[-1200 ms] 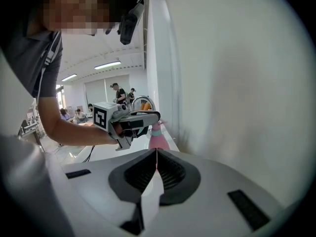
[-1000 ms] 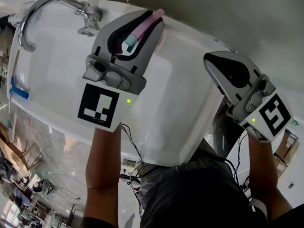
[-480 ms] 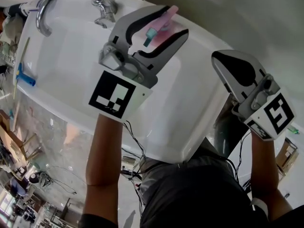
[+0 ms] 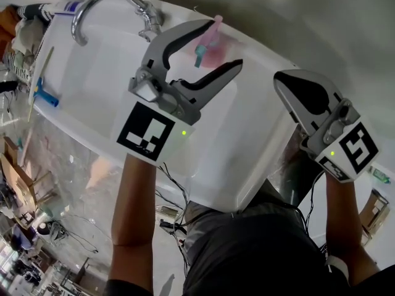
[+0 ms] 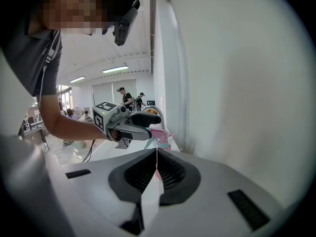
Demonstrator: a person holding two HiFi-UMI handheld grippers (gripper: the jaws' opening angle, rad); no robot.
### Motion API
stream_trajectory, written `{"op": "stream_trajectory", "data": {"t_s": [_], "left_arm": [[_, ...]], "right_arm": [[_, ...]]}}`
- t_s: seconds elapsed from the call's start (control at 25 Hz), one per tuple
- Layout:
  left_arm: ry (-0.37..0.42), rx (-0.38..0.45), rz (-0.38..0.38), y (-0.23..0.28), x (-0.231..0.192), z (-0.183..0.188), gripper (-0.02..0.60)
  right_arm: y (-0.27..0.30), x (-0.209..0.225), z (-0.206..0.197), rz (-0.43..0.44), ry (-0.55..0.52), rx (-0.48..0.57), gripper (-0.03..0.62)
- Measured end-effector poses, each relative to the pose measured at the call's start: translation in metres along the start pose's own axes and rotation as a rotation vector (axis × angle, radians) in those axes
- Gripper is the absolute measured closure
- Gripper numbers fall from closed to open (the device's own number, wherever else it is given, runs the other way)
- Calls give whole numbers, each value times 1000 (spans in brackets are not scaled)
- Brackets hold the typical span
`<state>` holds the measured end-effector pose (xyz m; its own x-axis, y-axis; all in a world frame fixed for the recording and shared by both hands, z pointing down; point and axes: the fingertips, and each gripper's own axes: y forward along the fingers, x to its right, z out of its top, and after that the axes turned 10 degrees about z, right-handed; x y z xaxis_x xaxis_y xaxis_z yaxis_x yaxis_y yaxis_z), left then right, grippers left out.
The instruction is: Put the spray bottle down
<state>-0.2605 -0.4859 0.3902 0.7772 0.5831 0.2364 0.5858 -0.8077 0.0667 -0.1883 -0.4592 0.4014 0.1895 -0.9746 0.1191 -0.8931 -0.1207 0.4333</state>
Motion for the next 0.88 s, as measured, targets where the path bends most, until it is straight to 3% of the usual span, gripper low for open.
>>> {"op": "stream_trajectory", "data": {"t_s": [0.28,0.56,0.68,0.8,0.88], "left_arm": [[52,-49,10,-20,0,14,330],[-59,-47,152,-55,-11,45,338],[-50,-33,183,-69,-9,62,407],[-21,-41,211,-81,-4,74,528],[-17,-43,233,-88,-1,84,553]], "right_arm": [[-9,-9,12,12,-20,29,585],[-23,-14,23,24,-46,63,585],[-28,-16,26,30,-56,76,585],[-32,-19,31,37,-70,87,585],[-35,-22,38,44,-87,102,585]]}}
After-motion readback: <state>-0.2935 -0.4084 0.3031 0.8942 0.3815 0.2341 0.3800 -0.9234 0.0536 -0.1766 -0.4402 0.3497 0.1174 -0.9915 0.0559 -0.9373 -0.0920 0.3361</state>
